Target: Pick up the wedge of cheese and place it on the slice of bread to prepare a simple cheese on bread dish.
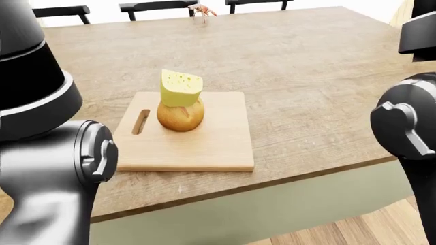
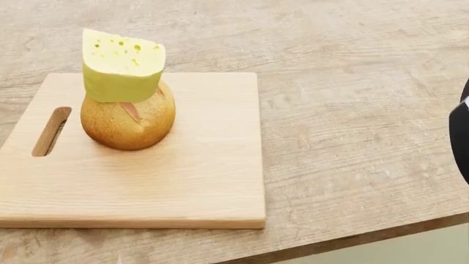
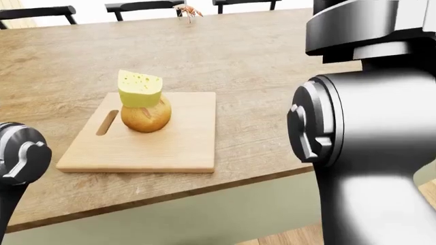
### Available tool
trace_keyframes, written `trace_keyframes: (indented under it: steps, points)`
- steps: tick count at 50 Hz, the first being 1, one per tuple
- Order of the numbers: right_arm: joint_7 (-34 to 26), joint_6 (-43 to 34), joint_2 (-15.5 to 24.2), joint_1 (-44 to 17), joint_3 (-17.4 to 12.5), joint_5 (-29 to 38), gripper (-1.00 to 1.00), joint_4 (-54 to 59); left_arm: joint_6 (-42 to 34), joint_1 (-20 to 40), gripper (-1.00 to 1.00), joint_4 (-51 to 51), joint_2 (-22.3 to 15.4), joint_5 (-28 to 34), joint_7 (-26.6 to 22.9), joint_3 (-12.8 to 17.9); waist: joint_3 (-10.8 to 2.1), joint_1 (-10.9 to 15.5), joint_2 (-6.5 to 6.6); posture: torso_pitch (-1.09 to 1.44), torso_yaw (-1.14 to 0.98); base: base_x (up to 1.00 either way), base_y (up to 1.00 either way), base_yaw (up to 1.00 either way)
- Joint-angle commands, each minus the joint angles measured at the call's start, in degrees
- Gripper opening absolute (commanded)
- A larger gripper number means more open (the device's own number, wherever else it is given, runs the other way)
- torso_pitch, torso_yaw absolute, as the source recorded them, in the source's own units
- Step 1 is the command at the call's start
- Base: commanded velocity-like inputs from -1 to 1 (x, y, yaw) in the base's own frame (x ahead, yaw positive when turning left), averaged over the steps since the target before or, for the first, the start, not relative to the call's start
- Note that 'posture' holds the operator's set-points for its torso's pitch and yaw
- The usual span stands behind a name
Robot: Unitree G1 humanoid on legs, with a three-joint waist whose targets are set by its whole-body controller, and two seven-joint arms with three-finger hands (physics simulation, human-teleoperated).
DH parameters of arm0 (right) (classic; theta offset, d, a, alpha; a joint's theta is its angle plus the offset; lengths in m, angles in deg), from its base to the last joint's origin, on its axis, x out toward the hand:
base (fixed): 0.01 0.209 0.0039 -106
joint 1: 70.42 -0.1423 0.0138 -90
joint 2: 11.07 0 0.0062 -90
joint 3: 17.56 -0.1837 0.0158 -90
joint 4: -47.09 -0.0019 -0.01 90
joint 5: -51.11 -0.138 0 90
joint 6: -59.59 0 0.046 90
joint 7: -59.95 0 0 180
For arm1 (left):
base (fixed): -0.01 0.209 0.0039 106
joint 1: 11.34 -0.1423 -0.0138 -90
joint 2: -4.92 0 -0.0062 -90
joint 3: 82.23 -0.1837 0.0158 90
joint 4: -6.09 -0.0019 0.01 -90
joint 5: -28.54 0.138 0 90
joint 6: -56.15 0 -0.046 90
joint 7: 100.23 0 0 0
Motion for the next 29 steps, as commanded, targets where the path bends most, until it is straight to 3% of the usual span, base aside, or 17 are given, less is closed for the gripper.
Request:
trace_keyframes:
  steps: [1, 29]
  points:
    - [0.51, 1.43, 0.57, -2.12, -0.34, -0.07, 1.0, -1.7, 1.47, 2.0, 1.0, 1.02, -0.6, 0.37, 0.13, 0.4, -1.84, 0.0, 0.08, 0.0, 0.0, 0.0, 0.0, 0.0]
    - [0.26, 1.95, 1.35, -7.2, -0.29, 0.5, 1.0, 0.67, 0.56, 6.36, 1.0, -0.72, -0.67, 2.12, -1.31, -0.17, -1.48, -0.07, 0.0, 0.0, 0.0, 0.0, 0.0, 0.0]
